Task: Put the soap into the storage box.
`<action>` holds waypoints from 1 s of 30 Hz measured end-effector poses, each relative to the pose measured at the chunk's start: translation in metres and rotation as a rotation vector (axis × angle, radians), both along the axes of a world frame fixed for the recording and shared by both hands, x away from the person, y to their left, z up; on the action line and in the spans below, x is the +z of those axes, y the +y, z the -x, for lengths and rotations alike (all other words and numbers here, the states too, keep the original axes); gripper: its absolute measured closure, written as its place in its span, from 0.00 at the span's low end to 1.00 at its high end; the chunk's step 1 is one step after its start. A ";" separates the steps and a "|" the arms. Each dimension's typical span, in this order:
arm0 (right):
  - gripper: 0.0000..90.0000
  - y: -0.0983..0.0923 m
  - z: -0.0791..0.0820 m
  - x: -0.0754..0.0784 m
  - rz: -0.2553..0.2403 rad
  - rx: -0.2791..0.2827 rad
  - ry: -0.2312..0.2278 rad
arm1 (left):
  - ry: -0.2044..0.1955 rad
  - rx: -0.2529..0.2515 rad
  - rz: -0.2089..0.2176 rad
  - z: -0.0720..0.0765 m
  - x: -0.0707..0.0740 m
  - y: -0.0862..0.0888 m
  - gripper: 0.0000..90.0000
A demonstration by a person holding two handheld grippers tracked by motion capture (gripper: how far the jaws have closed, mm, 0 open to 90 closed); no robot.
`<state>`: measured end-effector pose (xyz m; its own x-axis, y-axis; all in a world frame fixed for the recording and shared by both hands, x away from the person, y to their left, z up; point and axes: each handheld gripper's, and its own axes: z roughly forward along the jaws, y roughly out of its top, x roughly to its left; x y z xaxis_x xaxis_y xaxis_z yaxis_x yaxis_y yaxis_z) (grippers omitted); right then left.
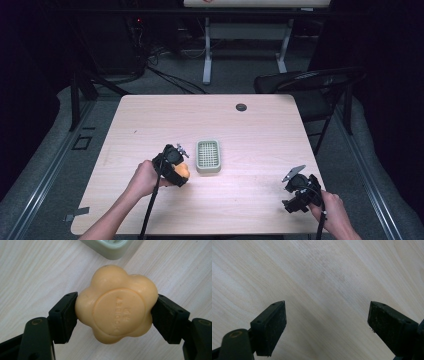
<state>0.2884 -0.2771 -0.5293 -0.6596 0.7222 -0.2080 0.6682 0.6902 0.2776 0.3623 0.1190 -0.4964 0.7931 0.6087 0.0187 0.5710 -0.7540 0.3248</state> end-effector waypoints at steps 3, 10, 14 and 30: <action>0.17 0.000 0.000 -0.002 -0.016 -0.006 -0.003 | -0.004 -0.005 -0.007 -0.006 0.003 -0.003 0.30; 0.17 0.000 0.000 0.000 0.002 0.002 0.012 | -0.011 -0.009 -0.011 -0.017 0.008 -0.011 0.30; 0.17 0.000 -0.001 0.000 0.001 0.002 0.013 | -0.016 -0.019 -0.014 -0.020 0.012 -0.014 0.30; 0.17 -0.001 -0.001 -0.002 -0.001 -0.001 0.019 | -0.021 -0.021 -0.017 -0.039 0.018 -0.027 0.30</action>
<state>0.2892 -0.2779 -0.5309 -0.6628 0.7229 -0.1951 0.6738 0.6895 0.2656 0.4014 0.0921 -0.4782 0.8050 0.5915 0.0452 0.5484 -0.7711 0.3236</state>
